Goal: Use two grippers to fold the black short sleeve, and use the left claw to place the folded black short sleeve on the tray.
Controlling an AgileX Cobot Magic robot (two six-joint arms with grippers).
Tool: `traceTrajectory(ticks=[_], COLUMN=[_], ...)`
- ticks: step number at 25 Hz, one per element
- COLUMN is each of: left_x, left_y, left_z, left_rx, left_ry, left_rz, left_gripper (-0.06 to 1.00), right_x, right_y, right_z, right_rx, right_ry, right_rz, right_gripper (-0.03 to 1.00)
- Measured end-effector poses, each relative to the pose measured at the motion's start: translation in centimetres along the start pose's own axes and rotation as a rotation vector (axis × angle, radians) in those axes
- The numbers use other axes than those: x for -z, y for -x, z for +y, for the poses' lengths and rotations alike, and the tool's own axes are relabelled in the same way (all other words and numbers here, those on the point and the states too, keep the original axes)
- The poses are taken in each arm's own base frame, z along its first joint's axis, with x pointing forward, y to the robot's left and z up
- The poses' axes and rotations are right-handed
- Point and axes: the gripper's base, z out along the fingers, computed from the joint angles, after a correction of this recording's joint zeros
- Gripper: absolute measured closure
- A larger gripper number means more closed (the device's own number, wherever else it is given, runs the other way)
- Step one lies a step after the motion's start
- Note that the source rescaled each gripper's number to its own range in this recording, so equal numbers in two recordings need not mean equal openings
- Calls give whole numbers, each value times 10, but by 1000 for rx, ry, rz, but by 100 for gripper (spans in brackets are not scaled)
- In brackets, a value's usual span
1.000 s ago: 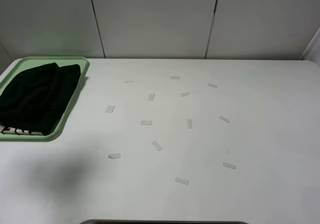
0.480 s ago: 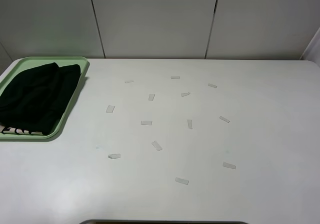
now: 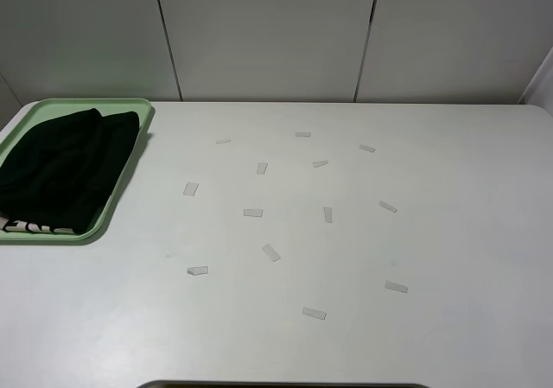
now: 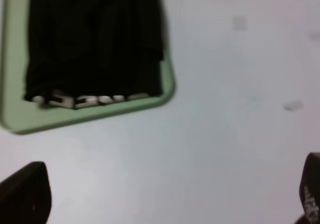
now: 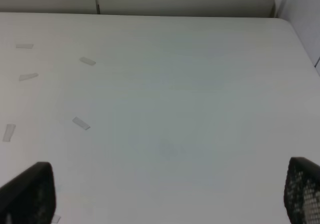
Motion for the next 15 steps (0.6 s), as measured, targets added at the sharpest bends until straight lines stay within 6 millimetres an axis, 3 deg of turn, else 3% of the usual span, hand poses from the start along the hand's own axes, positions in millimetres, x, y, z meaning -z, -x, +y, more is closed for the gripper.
traceTrajectory(ticks=[10,15], left_x=[-29,-23], left_y=[-57,-68], left_z=[-7,-10], left_rx=[20,-4], left_ry=[-52,-48], left_rz=[-81,-152], left_gripper=[-6,-6], right_x=[0,0], right_y=[0,0], right_z=[0,0], right_rx=[0,0], right_ry=[0,0], right_rz=[0,0], right_gripper=[-3,-3])
